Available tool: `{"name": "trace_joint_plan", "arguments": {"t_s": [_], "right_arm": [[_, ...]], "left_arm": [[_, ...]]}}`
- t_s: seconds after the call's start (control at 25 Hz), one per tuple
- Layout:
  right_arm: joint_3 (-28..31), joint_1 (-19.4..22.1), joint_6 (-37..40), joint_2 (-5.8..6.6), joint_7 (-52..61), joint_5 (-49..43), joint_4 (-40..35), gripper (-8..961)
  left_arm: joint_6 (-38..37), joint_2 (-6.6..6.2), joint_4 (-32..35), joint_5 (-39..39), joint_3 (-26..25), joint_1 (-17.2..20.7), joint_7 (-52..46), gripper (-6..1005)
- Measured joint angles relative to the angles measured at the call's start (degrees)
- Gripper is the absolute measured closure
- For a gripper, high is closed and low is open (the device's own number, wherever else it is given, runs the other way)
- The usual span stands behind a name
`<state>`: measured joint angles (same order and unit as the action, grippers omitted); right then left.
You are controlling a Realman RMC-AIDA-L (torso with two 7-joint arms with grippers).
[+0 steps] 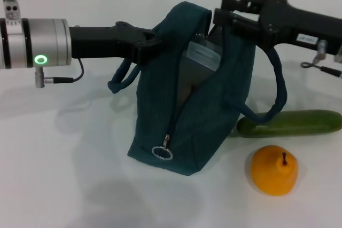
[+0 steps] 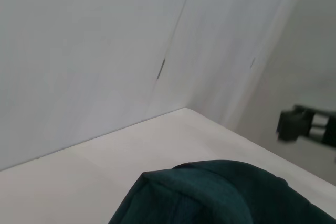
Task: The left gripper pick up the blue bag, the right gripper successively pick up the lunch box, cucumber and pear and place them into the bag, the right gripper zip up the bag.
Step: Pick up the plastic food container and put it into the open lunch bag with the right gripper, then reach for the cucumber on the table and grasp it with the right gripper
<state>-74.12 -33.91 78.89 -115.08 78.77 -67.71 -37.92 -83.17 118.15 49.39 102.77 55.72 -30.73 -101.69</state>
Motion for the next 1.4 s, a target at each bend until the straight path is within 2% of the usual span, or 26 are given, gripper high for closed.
{"name": "trace_joint_plan", "arguments": {"t_s": [0.08, 0.16, 0.2, 0.24, 0.32, 0.44, 0.6, 0.72, 0.76, 0.88, 0.92, 1.24, 1.4], "right_arm": [[0.45, 1.28, 0.37, 0.87, 0.68, -0.56, -3.01, 569], [1.18, 2.96, 0.19, 3.25, 4.61, -3.22, -8.50, 474], [1.65, 3.36, 0.07, 4.09, 6.43, -4.61, -10.27, 467], [3.11, 3.81, -0.21, 5.75, 10.75, -8.36, -12.62, 459], [7.54, 3.50, 1.01, 8.06, 16.79, -15.76, -14.03, 444], [15.52, 3.13, 5.77, 9.35, 22.27, -25.20, -14.22, 422], [20.13, 2.77, 11.10, 9.31, 28.54, -35.66, -17.48, 392], [19.98, 1.01, 14.82, 9.29, 31.60, -43.17, -19.78, 285], [19.98, -0.32, 16.98, 9.02, 32.83, -48.17, -21.33, 249], [19.84, -1.22, 18.27, 8.73, 34.21, -52.27, -23.50, 122], [19.75, -1.74, 19.37, 8.42, 34.91, -54.53, -24.74, 79], [15.10, -6.34, 22.85, 4.65, 37.73, -68.92, -29.63, 83], [13.22, -8.61, 22.71, 2.15, 38.05, -75.41, -30.19, 86]], "left_arm": [[0.27, 0.01, 0.00, 0.00, 0.00, 0.15, 0.00, 959], [0.35, 0.03, 0.00, 0.05, -0.02, 0.35, 0.00, 959], [0.36, 0.04, 0.00, 0.12, 0.01, 0.42, 0.01, 959], [0.38, 0.04, -0.04, 0.20, -0.01, 0.47, 0.05, 959], [0.41, 0.08, -0.67, 0.27, 0.03, 0.27, 0.49, 959], [0.45, 0.14, -2.00, 0.15, 0.04, -0.31, 1.54, 959], [0.76, 0.61, -2.89, -0.14, 0.00, -0.77, 3.18, 959], [1.13, 0.77, -3.04, -0.16, -0.01, -0.81, 3.49, 959], [1.23, 0.85, -3.26, -0.16, 0.00, -0.90, 3.61, 959], [2.03, 1.14, -4.55, -0.18, 0.10, -1.72, 4.27, 959], [2.25, 1.18, -5.04, -0.23, 0.12, -1.99, 4.57, 959], [3.90, 1.31, -7.44, -2.29, 0.22, -2.91, 6.15, 959], [4.00, 1.30, -7.51, -2.87, 0.07, -2.82, 6.15, 959]]}}
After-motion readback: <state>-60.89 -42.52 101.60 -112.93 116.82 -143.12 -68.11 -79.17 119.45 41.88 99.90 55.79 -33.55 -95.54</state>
